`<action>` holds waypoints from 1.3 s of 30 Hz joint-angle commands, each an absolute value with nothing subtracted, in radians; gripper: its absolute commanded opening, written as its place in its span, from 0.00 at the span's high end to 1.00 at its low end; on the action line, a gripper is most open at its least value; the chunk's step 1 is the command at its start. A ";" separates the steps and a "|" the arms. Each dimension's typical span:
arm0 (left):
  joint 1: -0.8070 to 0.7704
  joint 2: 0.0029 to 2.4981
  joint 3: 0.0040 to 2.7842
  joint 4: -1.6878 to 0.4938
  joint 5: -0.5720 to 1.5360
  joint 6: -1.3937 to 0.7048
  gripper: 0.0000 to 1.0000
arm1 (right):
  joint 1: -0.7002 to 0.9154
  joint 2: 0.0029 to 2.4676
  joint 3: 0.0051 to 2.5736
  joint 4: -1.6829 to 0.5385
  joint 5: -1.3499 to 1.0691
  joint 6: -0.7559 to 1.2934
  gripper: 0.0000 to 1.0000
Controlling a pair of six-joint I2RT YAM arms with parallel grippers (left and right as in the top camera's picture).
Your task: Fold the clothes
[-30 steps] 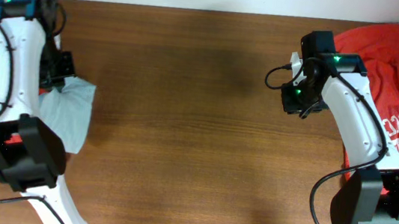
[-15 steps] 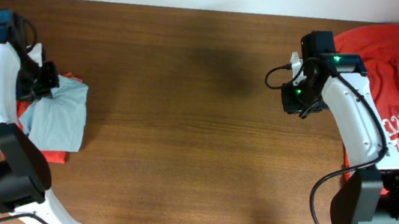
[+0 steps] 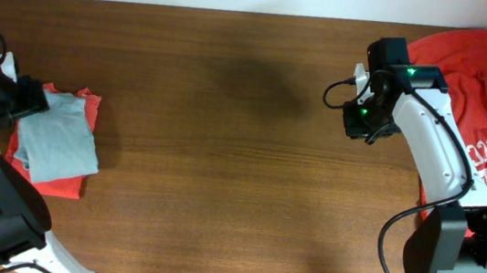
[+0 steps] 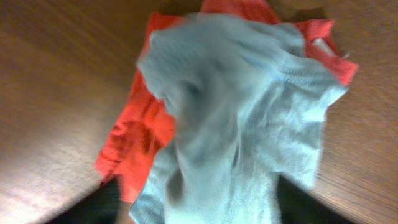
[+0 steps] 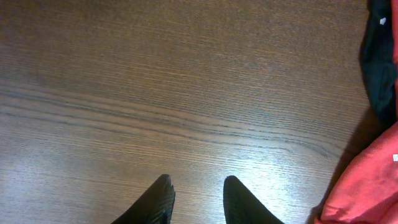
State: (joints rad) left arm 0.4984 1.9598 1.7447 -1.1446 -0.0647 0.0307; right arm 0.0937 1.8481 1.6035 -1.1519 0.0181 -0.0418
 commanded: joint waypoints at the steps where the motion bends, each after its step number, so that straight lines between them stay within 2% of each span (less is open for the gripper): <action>1: 0.512 1.964 1.742 -1.149 -0.112 0.038 0.01 | 0.091 1.824 1.625 -1.152 0.012 -0.045 0.68; 3: 0.511 1.964 1.742 -1.163 -0.075 0.039 0.01 | 0.091 1.824 1.625 -1.152 0.012 -0.045 0.68; 4: 0.511 1.963 1.742 -1.175 -0.039 0.039 0.08 | 0.091 1.824 1.625 -1.152 0.012 -0.045 0.68; 5: 0.511 1.963 1.742 -1.188 -0.001 0.039 0.24 | 0.091 1.824 1.625 -1.152 0.012 -0.045 0.68; 6: 0.511 1.963 1.742 -1.209 0.048 0.041 0.34 | 0.091 1.824 1.625 -1.152 0.012 -0.045 0.68; 7: 0.511 1.963 1.742 -1.231 0.095 0.057 0.55 | 0.091 1.824 1.625 -1.152 0.012 -0.045 0.68; 8: 0.511 1.963 1.742 -1.254 0.152 0.075 0.91 | 0.091 1.824 1.625 -1.151 0.012 -0.045 0.68; 9: 0.511 1.963 1.742 -1.269 0.210 0.090 1.00 | 0.091 1.824 1.625 -1.150 0.012 -0.045 0.68; 11: 0.511 1.963 1.742 -1.281 0.268 0.111 1.00 | 0.091 1.824 1.625 -1.145 0.012 -0.045 0.68; 23: 0.515 1.960 1.738 -1.236 0.293 0.154 0.99 | 0.091 1.824 1.625 -1.148 0.012 -0.045 0.68; 31: 0.645 1.963 1.535 -1.044 0.684 0.351 0.99 | 0.091 1.824 1.625 -1.159 0.012 -0.048 0.68; 34: 0.690 1.964 1.425 -0.968 0.759 0.366 0.99 | 0.091 1.824 1.625 -1.160 0.012 -0.049 0.68; 39: 0.736 1.965 1.180 -0.666 0.791 0.353 0.99 | 0.091 1.824 1.625 -1.160 0.012 -0.048 0.68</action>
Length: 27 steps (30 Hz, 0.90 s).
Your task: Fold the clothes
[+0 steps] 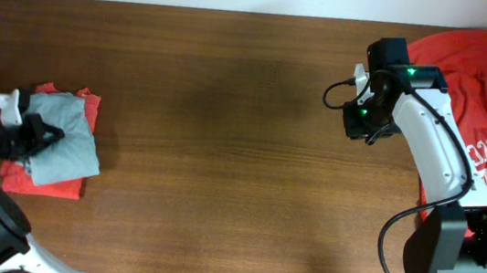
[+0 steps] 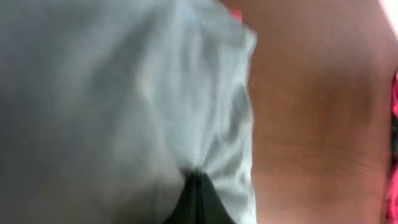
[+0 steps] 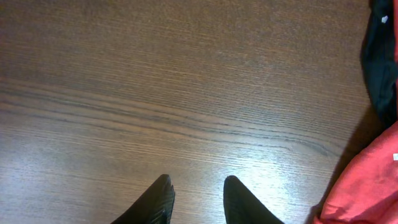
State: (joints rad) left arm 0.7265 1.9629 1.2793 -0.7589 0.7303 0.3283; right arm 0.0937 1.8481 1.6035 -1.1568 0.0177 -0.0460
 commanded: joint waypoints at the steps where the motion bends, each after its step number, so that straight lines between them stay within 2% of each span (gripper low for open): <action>1: 0.736 1.965 1.152 -0.620 0.787 0.353 0.98 | 0.091 1.824 1.625 -1.159 0.012 -0.048 0.67; 5: 0.736 1.965 1.075 -0.486 0.688 0.353 0.98 | 0.091 1.824 1.625 -1.160 0.012 -0.048 0.68; 8: 0.736 1.966 1.052 -0.462 0.569 0.353 0.96 | 0.091 1.824 1.625 -1.161 0.012 -0.048 0.68; 11: 0.736 1.965 1.052 -0.451 0.568 0.353 0.92 | 0.091 1.824 1.625 -1.160 0.012 -0.048 0.68; 15: 0.736 1.965 1.051 -0.445 0.568 0.353 0.73 | 0.091 1.824 1.625 -1.160 0.012 -0.048 0.68; 16: 0.736 1.966 1.049 -0.443 0.568 0.353 0.56 | 0.091 1.824 1.625 -1.160 0.012 -0.048 0.68; 18: 0.736 1.966 1.045 -0.434 0.568 0.353 0.40 | 0.091 1.824 1.625 -1.161 0.012 -0.048 0.68; 21: 0.736 1.966 1.045 -0.438 0.583 0.353 0.34 | 0.091 1.824 1.625 -1.161 0.012 -0.048 0.67; 27: 0.736 1.965 1.047 -0.442 0.611 0.353 0.30 | 0.091 1.824 1.625 -1.160 0.012 -0.048 0.67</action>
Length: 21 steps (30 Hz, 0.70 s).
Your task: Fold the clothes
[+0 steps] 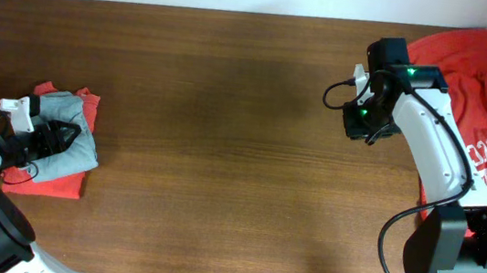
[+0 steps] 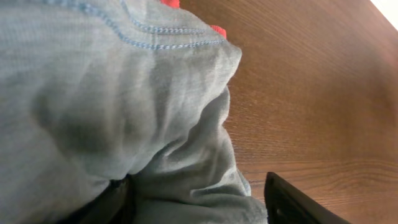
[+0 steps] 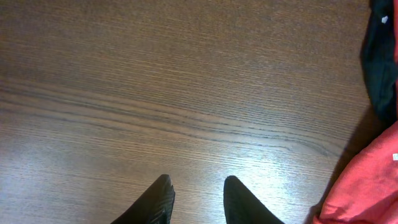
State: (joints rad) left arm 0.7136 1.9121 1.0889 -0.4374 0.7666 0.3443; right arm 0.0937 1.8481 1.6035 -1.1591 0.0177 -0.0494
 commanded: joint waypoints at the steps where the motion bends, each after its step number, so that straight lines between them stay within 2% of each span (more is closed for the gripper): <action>1: 0.736 1.964 1.050 -0.442 0.623 0.353 0.29 | 0.091 1.824 1.625 -1.161 0.012 -0.048 0.67; 4: 0.736 1.961 1.059 -0.447 0.653 0.353 0.28 | 0.091 1.824 1.625 -1.161 0.012 -0.048 0.67; 7: 0.736 1.957 1.084 -0.474 0.696 0.354 0.21 | 0.091 1.824 1.625 -1.161 0.012 -0.048 0.67; 8: 0.736 1.952 1.099 -0.491 0.712 0.354 0.06 | 0.091 1.824 1.625 -1.160 0.012 -0.048 0.67; 9: 0.735 1.942 1.119 -0.518 0.712 0.354 0.01 | 0.091 1.824 1.625 -1.160 0.012 -0.048 0.67; 19: 0.615 1.630 1.291 -0.690 0.598 0.353 0.01 | 0.091 1.824 1.625 -1.160 0.012 -0.048 0.67; 21: 0.567 1.567 1.293 -0.690 0.594 0.353 0.01 | 0.091 1.824 1.625 -1.159 0.012 -0.048 0.56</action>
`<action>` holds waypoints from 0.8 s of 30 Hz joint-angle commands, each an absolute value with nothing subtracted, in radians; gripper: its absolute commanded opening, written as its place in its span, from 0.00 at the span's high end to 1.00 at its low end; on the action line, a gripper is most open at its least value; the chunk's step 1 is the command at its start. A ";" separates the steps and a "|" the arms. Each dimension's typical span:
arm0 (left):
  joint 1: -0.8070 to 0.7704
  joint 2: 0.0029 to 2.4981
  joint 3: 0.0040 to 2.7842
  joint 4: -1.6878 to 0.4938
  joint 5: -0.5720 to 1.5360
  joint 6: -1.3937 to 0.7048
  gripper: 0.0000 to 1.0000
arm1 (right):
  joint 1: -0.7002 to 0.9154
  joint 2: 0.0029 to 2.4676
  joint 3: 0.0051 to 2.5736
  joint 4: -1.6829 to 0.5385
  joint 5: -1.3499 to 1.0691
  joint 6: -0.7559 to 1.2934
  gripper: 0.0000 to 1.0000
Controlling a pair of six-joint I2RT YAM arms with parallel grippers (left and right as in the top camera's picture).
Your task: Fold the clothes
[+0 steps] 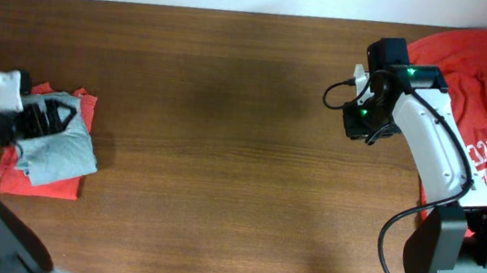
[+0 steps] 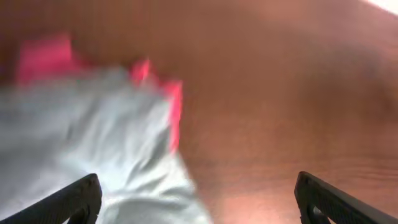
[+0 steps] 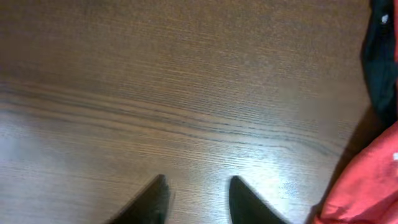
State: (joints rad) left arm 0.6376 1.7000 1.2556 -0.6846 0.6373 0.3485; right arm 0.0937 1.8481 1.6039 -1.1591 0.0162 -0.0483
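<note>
A folded grey garment [image 1: 63,145] lies on a folded red garment [image 1: 41,180] at the table's left end. My left gripper [image 1: 52,120] hovers at the grey garment's far-left corner. In the left wrist view the left gripper [image 2: 199,205] is wide open, with the grey garment [image 2: 93,149] and red garment [image 2: 43,56] below it, both blurred. A crumpled red shirt [image 1: 478,99] with white print lies at the right end. My right gripper [image 1: 362,124] hangs left of it. The right wrist view shows the right gripper [image 3: 198,202] open over bare wood.
A brown wooden table [image 1: 223,153] stretches between the two piles. In the right wrist view the red shirt's edge [image 3: 367,180] and a dark garment [image 3: 382,56] lie to the right of the fingers.
My left gripper had its fingers partly open around the grey garment's fold. Now it is wide open and drawn back from the cloth. The right arm has not moved.
My left gripper was at the far-left side of the stack, looking down on the rumpled grey garment. Then it was shut on the grey cloth, then partly open with cloth between its fingers, and now wide open and clear. The right gripper stayed open by the red shirt.
</note>
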 commanded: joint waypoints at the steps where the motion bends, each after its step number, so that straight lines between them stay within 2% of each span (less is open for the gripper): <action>1: 0.545 1.545 1.293 -0.693 0.585 0.353 0.01 | 0.091 1.824 1.625 -1.159 0.012 -0.048 0.52; 3: 0.476 1.506 1.293 -0.712 0.532 0.353 0.01 | 0.091 1.824 1.625 -1.159 0.012 -0.048 0.45; 7: 0.302 1.482 1.293 -0.737 0.284 0.334 0.01 | 0.090 1.824 1.629 -1.140 0.005 -0.043 0.39; 10: 0.143 1.483 1.293 -0.703 0.092 0.208 0.01 | 0.076 1.824 1.669 -1.085 0.004 -0.017 0.28; 11: 0.109 1.483 1.293 -0.688 0.055 0.189 0.01 | 0.069 1.824 1.689 -1.053 0.003 -0.017 0.17; 12: 0.077 1.483 1.293 -0.676 0.024 0.174 0.01 | 0.063 1.824 1.702 -1.025 -0.001 -0.017 0.01; 14: 0.027 1.483 1.294 -0.667 -0.016 0.169 0.01 | 0.053 1.824 1.735 -0.986 -0.007 -0.018 0.01; 17: -0.020 1.482 1.295 -0.687 -0.015 0.169 0.01 | 0.031 1.823 1.820 -1.058 -0.007 -0.018 0.01; 24: -0.023 1.373 1.297 -0.771 0.001 0.177 0.01 | -0.092 1.697 1.847 -1.153 -0.116 -0.018 0.01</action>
State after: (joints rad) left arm -0.0223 1.4746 1.2922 -0.7551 0.0097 0.1883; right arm -0.0345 1.7973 1.8236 -1.1370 -0.0467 -0.0265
